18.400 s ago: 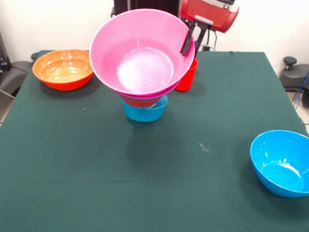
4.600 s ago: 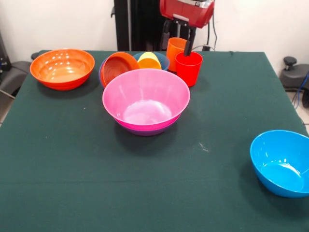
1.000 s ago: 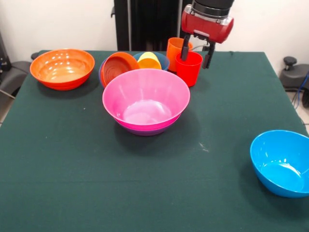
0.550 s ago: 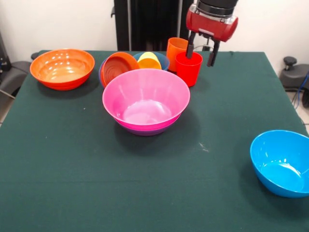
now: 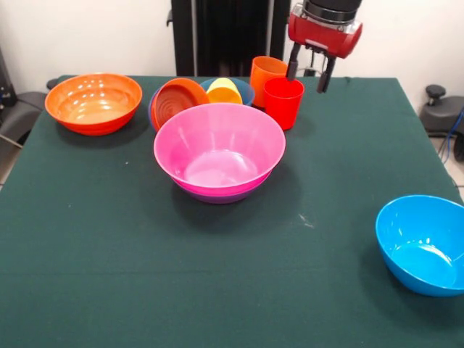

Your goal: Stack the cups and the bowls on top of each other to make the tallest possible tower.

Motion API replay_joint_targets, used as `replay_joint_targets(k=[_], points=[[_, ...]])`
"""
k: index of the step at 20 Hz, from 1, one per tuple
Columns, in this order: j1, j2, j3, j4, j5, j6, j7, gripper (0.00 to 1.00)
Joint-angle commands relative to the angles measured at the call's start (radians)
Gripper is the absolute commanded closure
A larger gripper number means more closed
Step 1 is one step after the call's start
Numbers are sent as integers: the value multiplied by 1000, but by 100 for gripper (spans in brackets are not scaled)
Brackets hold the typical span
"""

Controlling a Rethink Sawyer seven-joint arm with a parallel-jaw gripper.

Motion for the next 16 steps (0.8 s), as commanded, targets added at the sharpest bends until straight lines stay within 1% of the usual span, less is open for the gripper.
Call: replay_joint_targets(k=[1, 3, 7, 9, 14, 16], points=[[23, 62, 45, 67, -13, -91, 135, 0], [34, 74, 38, 79, -19, -120, 141, 0], [94, 120, -16, 66, -17, -176, 180, 0], [112, 140, -38, 53, -16, -192, 179, 0], [108, 154, -41, 56, -2, -220, 156, 0], [89, 160, -28, 57, -3, -238, 144, 0]])
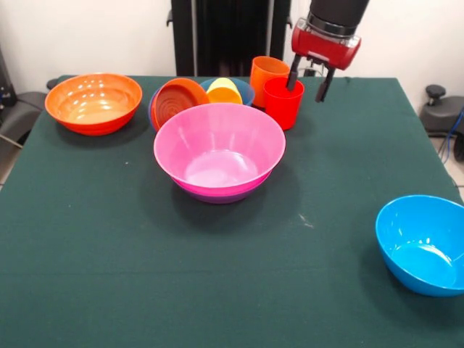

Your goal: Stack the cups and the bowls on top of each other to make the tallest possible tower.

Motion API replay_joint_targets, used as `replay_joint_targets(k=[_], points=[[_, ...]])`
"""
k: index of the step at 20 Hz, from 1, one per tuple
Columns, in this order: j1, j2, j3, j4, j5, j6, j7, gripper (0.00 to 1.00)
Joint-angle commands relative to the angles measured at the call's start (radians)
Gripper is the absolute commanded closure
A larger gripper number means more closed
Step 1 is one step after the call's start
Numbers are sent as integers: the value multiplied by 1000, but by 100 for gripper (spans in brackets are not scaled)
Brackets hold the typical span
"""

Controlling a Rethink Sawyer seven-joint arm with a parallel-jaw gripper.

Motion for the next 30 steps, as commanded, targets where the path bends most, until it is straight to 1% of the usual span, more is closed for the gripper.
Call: replay_joint_targets(k=[1, 7, 11, 15, 18, 21, 25, 30], points=[[-20, 67, 48, 32, -3, -96, 141, 0], [-34, 98, 59, 36, -6, -149, 137, 0], [-52, 105, 77, 41, -8, -167, 131, 0], [-81, 98, 113, 45, -4, -153, 116, 0], [-88, 98, 128, 51, 4, -144, 120, 0], [-78, 96, 122, 55, 14, -129, 130, 0], [-88, 79, 142, 65, 29, -82, 129, 0], [-74, 67, 132, 63, 41, -45, 133, 0]])
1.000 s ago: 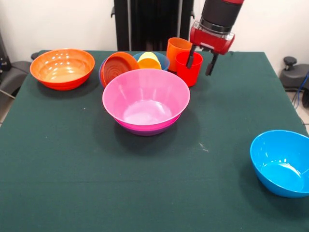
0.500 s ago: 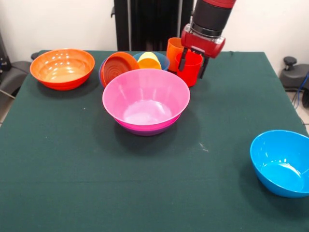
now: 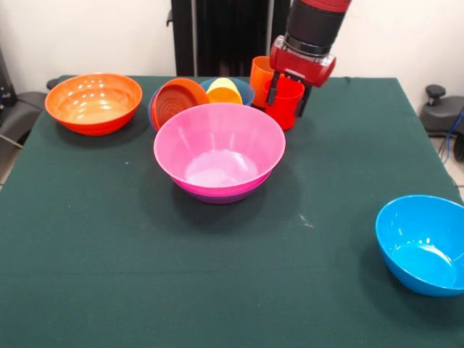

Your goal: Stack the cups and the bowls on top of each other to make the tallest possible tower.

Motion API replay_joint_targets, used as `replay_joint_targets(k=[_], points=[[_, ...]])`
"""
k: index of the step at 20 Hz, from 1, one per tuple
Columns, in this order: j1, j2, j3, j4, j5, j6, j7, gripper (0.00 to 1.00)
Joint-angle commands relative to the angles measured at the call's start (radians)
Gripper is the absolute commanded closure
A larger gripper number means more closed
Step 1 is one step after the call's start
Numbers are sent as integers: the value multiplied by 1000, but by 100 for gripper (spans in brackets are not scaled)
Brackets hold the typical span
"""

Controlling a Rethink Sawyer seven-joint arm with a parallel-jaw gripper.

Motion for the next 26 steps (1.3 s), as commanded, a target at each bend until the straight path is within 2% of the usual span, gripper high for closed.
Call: replay_joint_targets(k=[1, 11, 15, 20, 26], points=[[-10, -7, 128, 45, 44, 79, 134, 0], [14, -38, 114, 30, 76, 147, 136, 0], [55, -74, 81, 22, 85, 221, 139, 0], [72, -88, 91, 44, 84, 195, 139, 0], [149, -76, 59, 64, 95, 148, 184, 0]])
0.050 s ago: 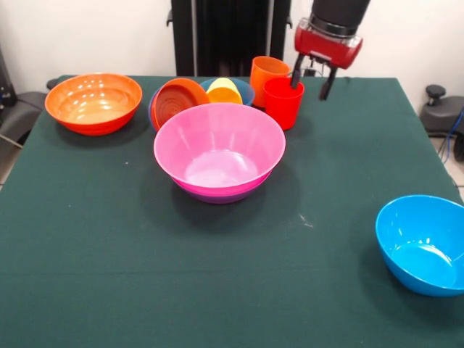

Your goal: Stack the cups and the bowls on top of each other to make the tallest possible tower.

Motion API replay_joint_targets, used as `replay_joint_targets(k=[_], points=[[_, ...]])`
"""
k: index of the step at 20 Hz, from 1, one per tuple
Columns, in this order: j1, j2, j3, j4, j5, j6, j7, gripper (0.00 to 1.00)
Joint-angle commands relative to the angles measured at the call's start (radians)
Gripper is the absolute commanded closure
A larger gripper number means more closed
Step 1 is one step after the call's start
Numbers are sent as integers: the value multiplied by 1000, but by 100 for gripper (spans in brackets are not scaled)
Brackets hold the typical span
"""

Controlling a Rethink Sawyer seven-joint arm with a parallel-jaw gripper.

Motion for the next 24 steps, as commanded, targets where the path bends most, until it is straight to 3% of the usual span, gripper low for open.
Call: replay_joint_targets(k=[1, 9, 13, 18, 24], points=[[77, 14, 47, 51, 44, 29, 194, 0], [106, 68, -11, 63, 16, -80, 182, 0], [84, 58, -5, 85, -6, -105, 153, 0], [6, 58, 21, 94, -73, -174, 80, 0], [40, 58, -32, 59, -66, -126, 80, 0]])
